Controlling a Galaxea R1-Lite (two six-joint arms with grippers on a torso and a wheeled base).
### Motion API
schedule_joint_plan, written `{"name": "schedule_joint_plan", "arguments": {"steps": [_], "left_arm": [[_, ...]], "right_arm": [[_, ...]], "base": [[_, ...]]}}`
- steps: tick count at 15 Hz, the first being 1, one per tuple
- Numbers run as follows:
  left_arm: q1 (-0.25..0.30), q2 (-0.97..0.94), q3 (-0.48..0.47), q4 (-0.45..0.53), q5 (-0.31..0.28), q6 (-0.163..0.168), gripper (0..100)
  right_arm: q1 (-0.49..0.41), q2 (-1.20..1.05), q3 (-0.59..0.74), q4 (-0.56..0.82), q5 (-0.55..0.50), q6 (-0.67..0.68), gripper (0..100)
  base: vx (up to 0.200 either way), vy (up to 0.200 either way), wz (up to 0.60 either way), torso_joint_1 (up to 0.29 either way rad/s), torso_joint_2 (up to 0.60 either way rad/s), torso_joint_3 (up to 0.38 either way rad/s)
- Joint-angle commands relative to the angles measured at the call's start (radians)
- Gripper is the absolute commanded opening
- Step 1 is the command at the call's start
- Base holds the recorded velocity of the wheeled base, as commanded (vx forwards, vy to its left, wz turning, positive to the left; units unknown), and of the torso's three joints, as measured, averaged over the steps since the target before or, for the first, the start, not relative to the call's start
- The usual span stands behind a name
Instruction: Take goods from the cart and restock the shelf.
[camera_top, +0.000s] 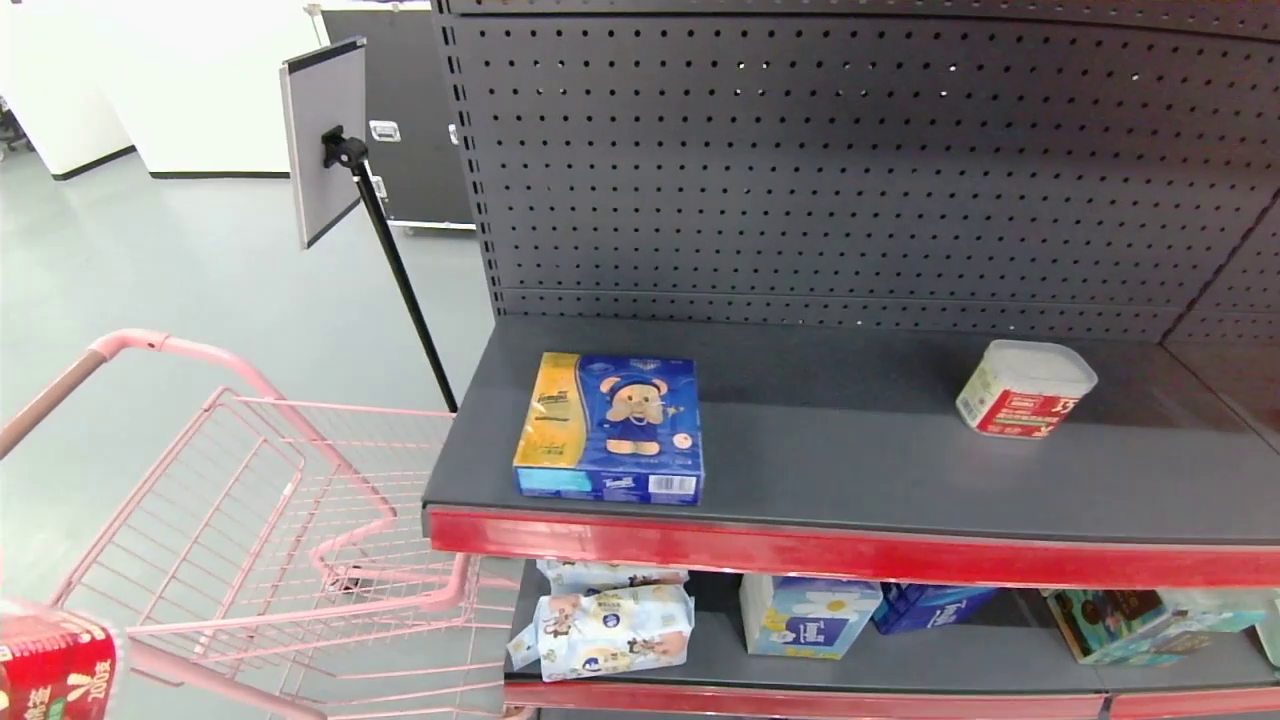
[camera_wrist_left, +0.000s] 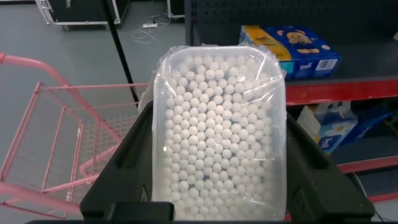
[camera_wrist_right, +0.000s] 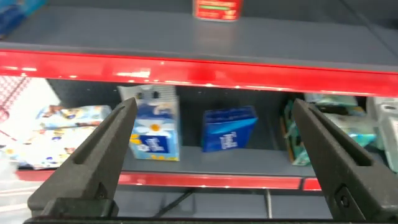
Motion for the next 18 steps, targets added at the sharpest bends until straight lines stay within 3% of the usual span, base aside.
{"name": "schedule_joint_plan", "arguments": {"steps": [1, 6, 11, 18], "left_arm": [[-0.007, 0.017, 0.001, -0.002, 0.000, 0.003, 0], [-0.021, 0.069, -0.001, -0.040, 0.000, 0.013, 0], [-0.030, 0.211, -0.001, -0.177, 0.000, 0.025, 0], [-0.047, 0.244, 0.001, -0.187, 0.000, 0.046, 0]], "right_arm": [[0.000, 0.001, 0.000, 0.000, 0.000, 0.000, 100], [0.000, 0.001, 0.000, 0.000, 0.000, 0.000, 100], [0.000, 0.001, 0.000, 0.000, 0.000, -0.001, 100], [0.000, 0.001, 0.000, 0.000, 0.000, 0.000, 100]], "base": [[0.000, -0.200, 0.00, 0.002, 0.00, 0.007], [0.000, -0.200, 0.00, 0.003, 0.00, 0.001], [0.000, -0.200, 0.00, 0.001, 0.00, 0.002], [0.000, -0.200, 0.00, 0.000, 0.00, 0.001]]}}
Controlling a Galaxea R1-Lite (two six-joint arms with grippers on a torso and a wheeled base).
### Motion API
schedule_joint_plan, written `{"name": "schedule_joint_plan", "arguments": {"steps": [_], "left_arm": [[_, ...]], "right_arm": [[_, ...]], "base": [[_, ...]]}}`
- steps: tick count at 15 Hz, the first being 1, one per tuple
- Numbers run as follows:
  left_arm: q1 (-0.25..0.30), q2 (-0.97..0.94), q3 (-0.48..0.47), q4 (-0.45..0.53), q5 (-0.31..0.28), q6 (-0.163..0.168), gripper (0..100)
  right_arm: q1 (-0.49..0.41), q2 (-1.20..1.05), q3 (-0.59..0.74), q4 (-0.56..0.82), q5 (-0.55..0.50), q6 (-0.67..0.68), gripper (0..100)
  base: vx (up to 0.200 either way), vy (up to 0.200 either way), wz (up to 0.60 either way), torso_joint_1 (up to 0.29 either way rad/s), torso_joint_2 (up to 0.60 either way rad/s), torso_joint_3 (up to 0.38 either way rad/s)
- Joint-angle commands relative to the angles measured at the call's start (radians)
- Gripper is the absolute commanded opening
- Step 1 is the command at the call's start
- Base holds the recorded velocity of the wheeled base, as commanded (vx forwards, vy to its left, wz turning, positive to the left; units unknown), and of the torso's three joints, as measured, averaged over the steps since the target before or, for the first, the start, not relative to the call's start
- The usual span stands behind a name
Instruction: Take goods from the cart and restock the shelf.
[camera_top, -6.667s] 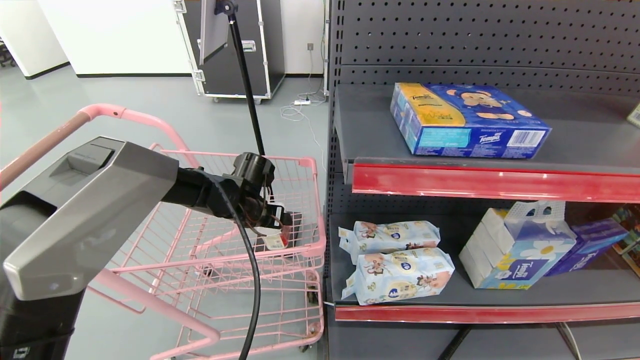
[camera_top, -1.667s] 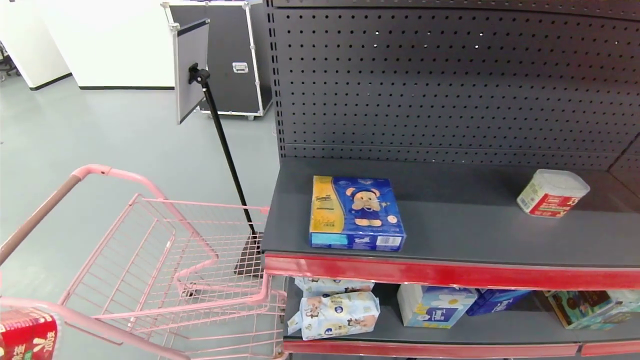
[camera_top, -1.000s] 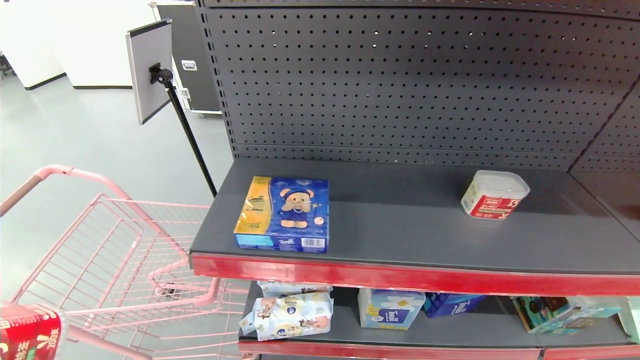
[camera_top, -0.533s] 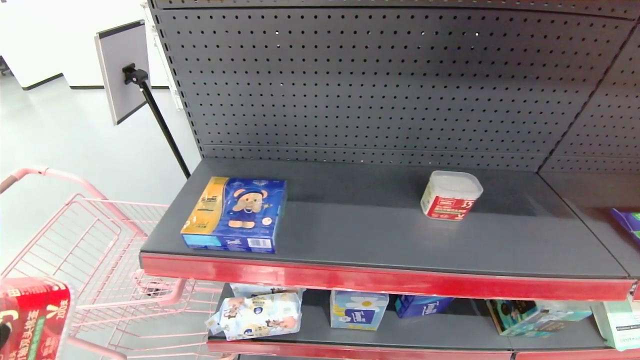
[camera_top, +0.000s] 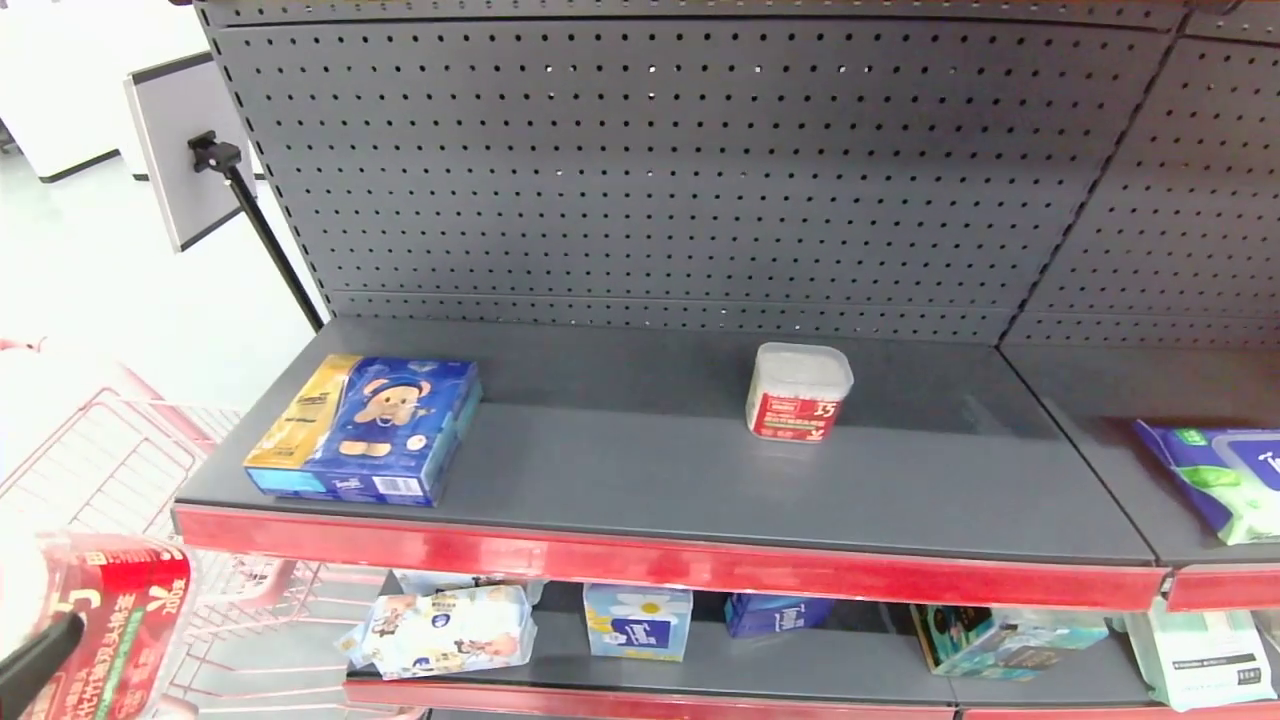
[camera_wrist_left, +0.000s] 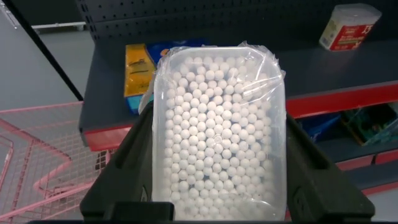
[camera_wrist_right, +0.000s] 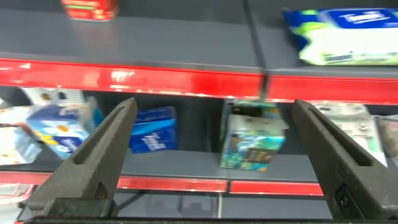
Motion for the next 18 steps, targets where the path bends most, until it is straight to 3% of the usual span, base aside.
{"name": "schedule_joint_plan", "arguments": {"steps": [1, 4, 9, 13, 18], "left_arm": [[0.000, 0.016, -0.001, -0.001, 0.000, 0.000, 0], [0.000, 0.016, 0.001, -0.001, 0.000, 0.002, 0], [0.000, 0.016, 0.002, 0.001, 0.000, 0.037, 0], [0.000, 0.027, 0.001, 0.001, 0.000, 0.039, 0], [0.000, 0.033, 0.002, 0.001, 0.000, 0.048, 0]], "right_arm": [[0.000, 0.001, 0.000, 0.000, 0.000, -0.001, 100], [0.000, 0.001, 0.000, 0.000, 0.000, 0.000, 100], [0.000, 0.001, 0.000, 0.000, 0.000, -0.001, 100], [0.000, 0.001, 0.000, 0.000, 0.000, -0.001, 100], [0.000, 0.001, 0.000, 0.000, 0.002, -0.001, 100]], "base": [[0.000, -0.200, 0.00, 0.002, 0.00, 0.007], [0.000, -0.200, 0.00, 0.005, 0.00, 0.002], [0.000, 0.000, 0.00, 0.000, 0.00, 0.000], [0.000, 0.000, 0.00, 0.000, 0.00, 0.000], [0.160, 0.000, 0.00, -0.003, 0.00, 0.003]]}}
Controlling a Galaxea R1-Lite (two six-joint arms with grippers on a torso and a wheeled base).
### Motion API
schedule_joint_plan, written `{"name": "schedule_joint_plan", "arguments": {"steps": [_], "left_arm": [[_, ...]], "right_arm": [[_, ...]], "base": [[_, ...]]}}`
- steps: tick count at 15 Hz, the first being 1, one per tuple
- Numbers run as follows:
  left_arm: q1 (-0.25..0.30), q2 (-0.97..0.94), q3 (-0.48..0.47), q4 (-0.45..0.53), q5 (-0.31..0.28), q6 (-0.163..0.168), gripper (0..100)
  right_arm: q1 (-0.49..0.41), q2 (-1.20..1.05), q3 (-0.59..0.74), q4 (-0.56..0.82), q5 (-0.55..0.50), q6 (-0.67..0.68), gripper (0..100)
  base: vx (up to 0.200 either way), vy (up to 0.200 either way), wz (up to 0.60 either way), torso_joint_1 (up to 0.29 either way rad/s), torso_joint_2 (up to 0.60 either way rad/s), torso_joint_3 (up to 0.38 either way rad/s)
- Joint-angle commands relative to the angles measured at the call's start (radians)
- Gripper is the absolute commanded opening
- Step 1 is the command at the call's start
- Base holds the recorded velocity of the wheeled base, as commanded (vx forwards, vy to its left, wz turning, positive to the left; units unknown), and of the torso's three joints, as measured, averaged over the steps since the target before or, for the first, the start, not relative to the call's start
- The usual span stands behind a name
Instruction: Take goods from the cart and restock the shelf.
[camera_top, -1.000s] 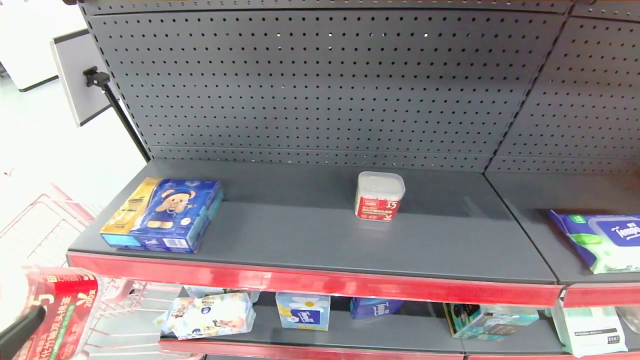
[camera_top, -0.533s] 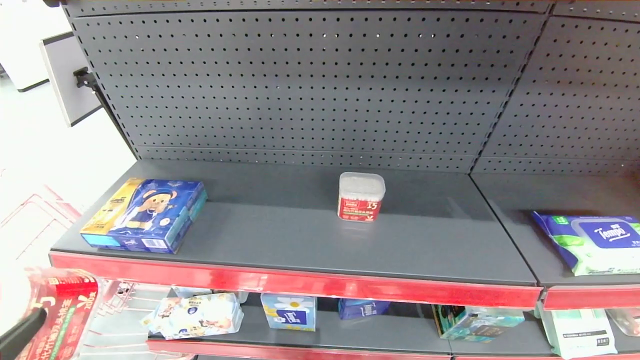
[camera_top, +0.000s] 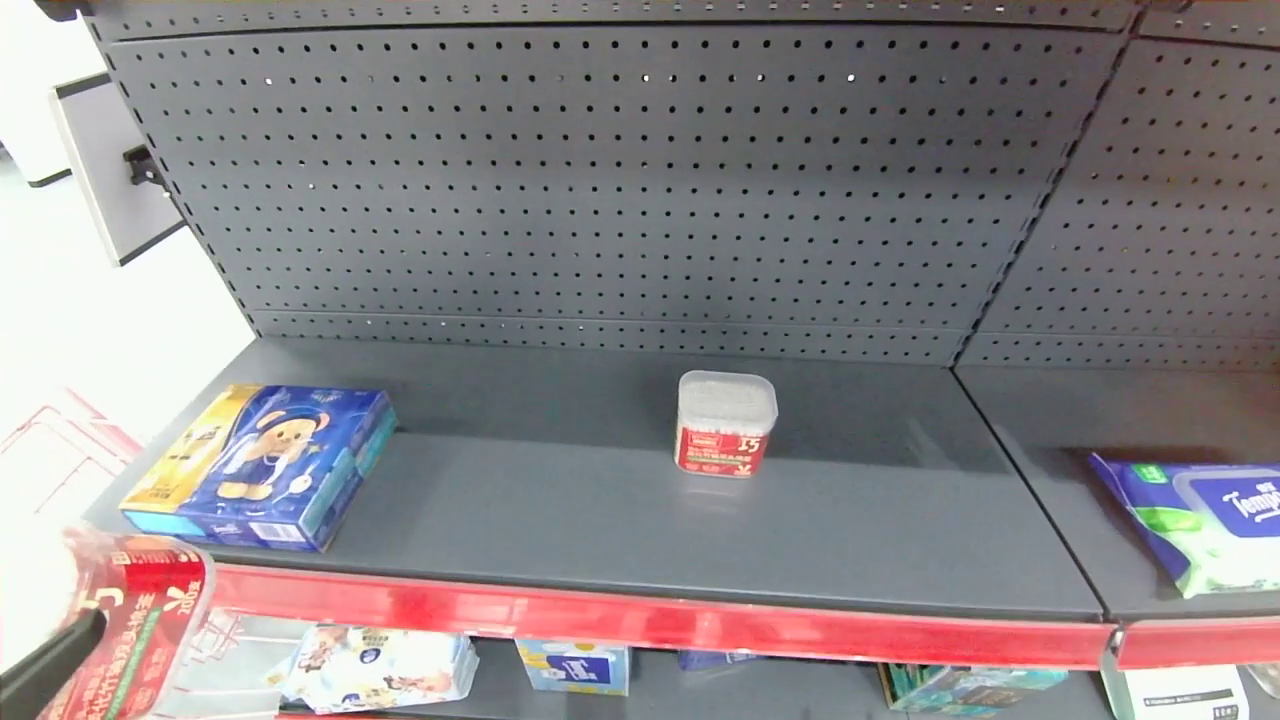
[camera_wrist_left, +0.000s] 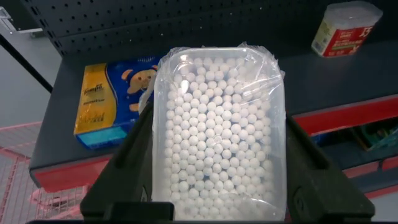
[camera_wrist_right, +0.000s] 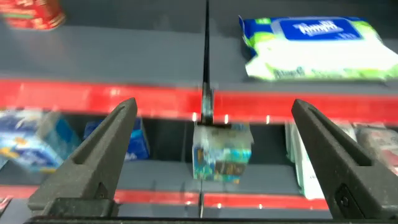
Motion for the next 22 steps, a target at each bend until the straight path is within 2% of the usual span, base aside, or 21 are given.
{"name": "schedule_joint_plan", "arguments": {"steps": [1, 6, 7, 9, 10, 11, 12, 14, 15, 16, 17, 18, 20, 22], "left_arm": [[0.001, 0.003, 0.003, 0.000, 0.000, 0.014, 0], [-0.001, 0.003, 0.000, -0.001, -0.003, 0.022, 0], [-0.001, 0.000, 0.000, -0.001, -0.066, 0.021, 0], [0.001, 0.009, -0.004, -0.001, -0.123, 0.022, 0], [0.001, 0.049, -0.024, -0.001, -0.126, 0.025, 0], [0.001, 0.072, -0.039, -0.001, -0.131, 0.027, 0], [0.001, 0.135, -0.083, -0.001, -0.144, 0.028, 0], [0.001, 0.218, -0.149, -0.001, -0.169, 0.028, 0], [-0.001, 0.244, -0.168, -0.003, -0.175, 0.031, 0], [-0.003, 0.259, -0.168, -0.001, -0.183, 0.048, 0], [-0.006, 0.267, -0.162, 0.002, -0.187, 0.062, 0], [-0.007, 0.287, -0.163, 0.002, -0.204, 0.062, 0], [-0.010, 0.324, -0.180, -0.001, -0.282, 0.060, 0], [-0.012, 0.347, -0.191, -0.001, -0.284, 0.063, 0]], "right_arm": [[0.000, 0.001, 0.000, 0.000, 0.000, 0.000, 100], [0.005, 0.015, 0.000, 0.002, 0.000, -0.003, 100], [0.005, 0.043, 0.000, 0.000, 0.003, -0.006, 100], [-0.004, 0.038, 0.000, -0.004, 0.007, -0.023, 100], [0.002, 0.289, -0.239, -0.003, 0.007, 0.001, 100], [0.000, 0.418, -0.362, -0.006, 0.008, 0.058, 100], [0.016, 0.630, -0.565, 0.002, 0.031, 0.102, 100], [0.049, 0.806, -0.594, -0.020, 0.096, -0.065, 100], [0.055, 0.925, -0.591, -0.089, 0.119, -0.146, 100], [0.082, 1.024, -0.592, -0.165, 0.169, -0.148, 100], [0.141, 1.126, -0.614, -0.198, 0.313, -0.138, 100], [0.144, 1.207, -0.652, -0.201, 0.419, -0.140, 100], [0.187, 1.340, -0.721, -0.201, 0.519, -0.154, 100], [0.212, 1.463, -0.772, -0.221, 0.566, -0.217, 100]], "base": [[0.000, 0.000, 0.00, 0.000, 0.00, 0.000], [0.000, 0.000, 0.00, 0.000, 0.00, 0.000], [0.000, 0.000, 0.00, 0.000, 0.00, 0.000], [0.000, 0.000, 0.00, 0.000, 0.00, 0.000], [0.000, 0.000, 0.00, 0.000, 0.00, 0.000], [0.000, 0.000, 0.00, 0.000, 0.00, 0.000], [0.000, 0.000, 0.00, 0.000, 0.00, 0.000], [0.000, 0.000, 0.00, 0.000, 0.00, 0.000], [0.000, 0.000, 0.00, 0.000, 0.00, 0.000], [0.000, 0.000, 0.00, 0.000, 0.00, 0.000], [0.000, 0.000, 0.00, 0.000, 0.00, 0.000], [0.000, 0.000, 0.00, 0.000, 0.00, 0.000], [0.000, 0.000, 0.00, 0.000, 0.00, 0.000], [0.000, 0.000, 0.00, 0.000, 0.00, 0.000]]}}
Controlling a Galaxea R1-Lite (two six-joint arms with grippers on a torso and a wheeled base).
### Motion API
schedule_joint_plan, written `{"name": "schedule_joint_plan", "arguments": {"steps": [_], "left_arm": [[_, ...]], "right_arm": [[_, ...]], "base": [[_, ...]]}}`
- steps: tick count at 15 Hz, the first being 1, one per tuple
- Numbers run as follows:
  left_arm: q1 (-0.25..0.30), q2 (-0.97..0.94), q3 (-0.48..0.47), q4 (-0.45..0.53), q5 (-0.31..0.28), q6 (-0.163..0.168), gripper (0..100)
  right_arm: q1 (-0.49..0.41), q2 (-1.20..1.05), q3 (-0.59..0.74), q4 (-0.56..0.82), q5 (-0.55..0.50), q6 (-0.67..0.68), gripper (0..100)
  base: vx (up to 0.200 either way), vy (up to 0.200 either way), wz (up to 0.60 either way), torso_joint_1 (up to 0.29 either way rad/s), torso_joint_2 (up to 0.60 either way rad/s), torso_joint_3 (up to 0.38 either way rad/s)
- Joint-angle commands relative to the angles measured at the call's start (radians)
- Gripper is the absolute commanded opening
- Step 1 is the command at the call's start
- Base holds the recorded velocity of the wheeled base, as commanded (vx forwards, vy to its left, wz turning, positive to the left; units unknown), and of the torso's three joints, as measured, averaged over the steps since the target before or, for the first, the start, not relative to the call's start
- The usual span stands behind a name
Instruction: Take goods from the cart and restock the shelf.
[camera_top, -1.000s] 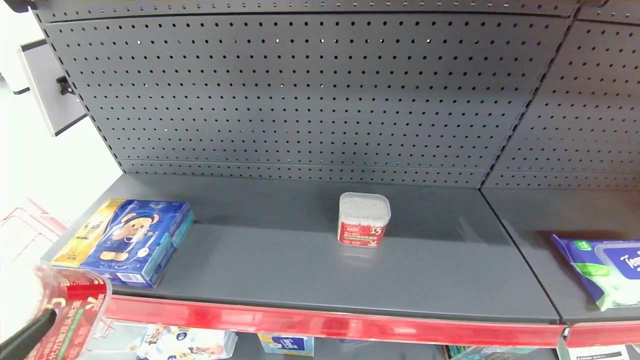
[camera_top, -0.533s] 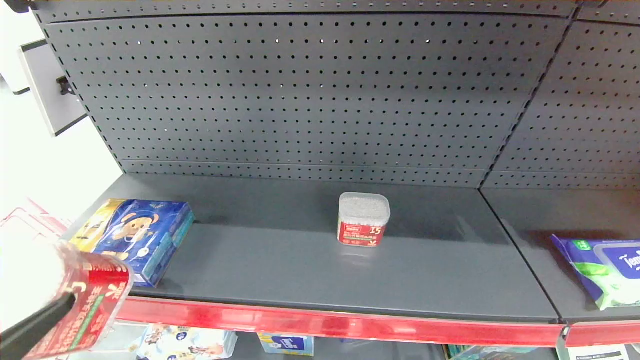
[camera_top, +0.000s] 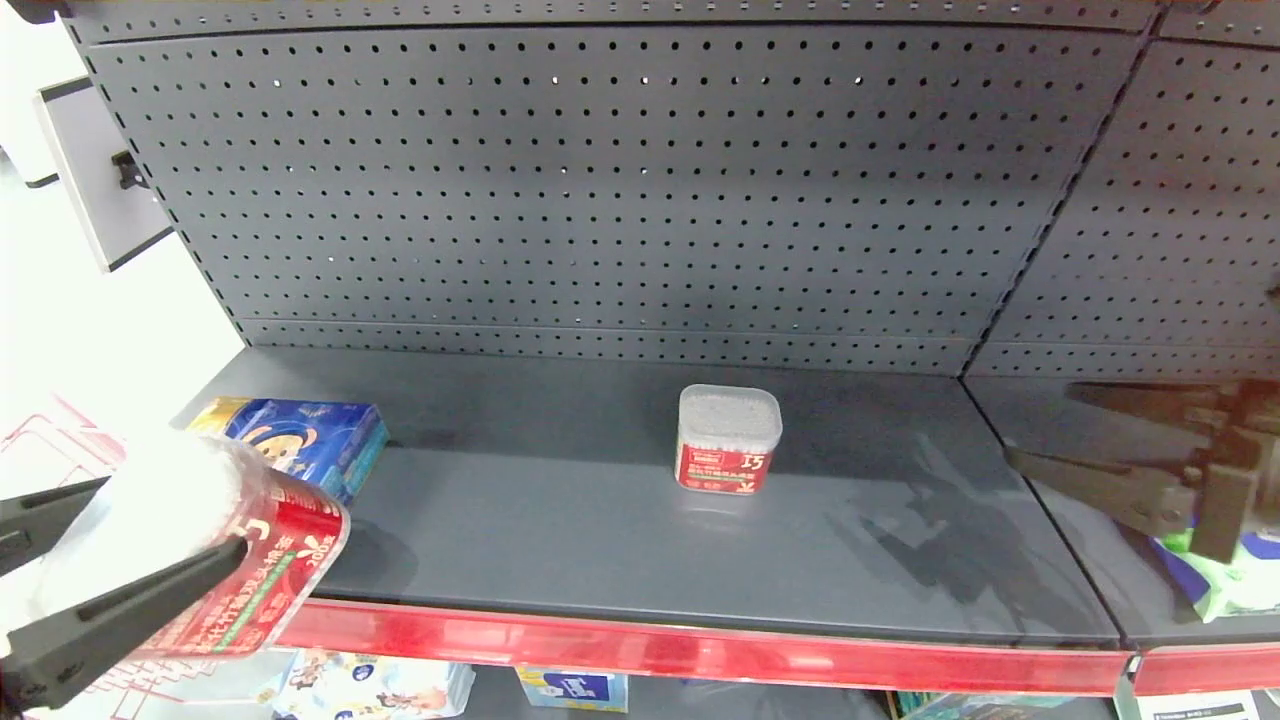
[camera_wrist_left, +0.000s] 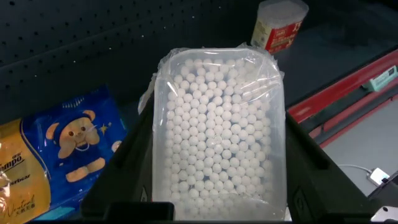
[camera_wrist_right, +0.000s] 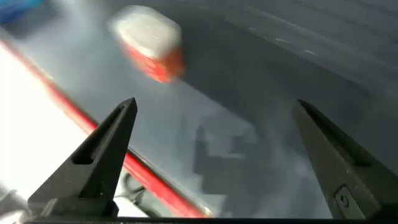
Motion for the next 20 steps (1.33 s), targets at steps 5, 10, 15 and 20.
{"name": "schedule_joint_plan", "arguments": {"steps": [5, 10, 15, 20], "left_arm": [[0.000, 0.043, -0.011, -0.001, 0.031, 0.001, 0], [0.000, 0.041, -0.025, -0.001, 0.066, 0.002, 0], [0.000, 0.015, -0.023, 0.000, 0.080, 0.002, 0], [-0.002, 0.021, -0.023, 0.000, 0.078, 0.004, 0]], "right_arm": [[0.081, 0.439, -0.151, -0.108, 0.175, -0.177, 100], [0.153, 0.519, -0.188, -0.111, 0.221, -0.232, 100], [0.161, 0.568, -0.211, -0.116, 0.223, -0.247, 100], [0.173, 0.633, -0.271, -0.116, 0.225, -0.295, 100]], "base": [[0.000, 0.000, 0.00, 0.000, 0.00, 0.000], [0.000, 0.000, 0.00, 0.000, 0.00, 0.000], [0.000, 0.000, 0.00, 0.000, 0.00, 0.000], [0.000, 0.000, 0.00, 0.000, 0.00, 0.000]]}}
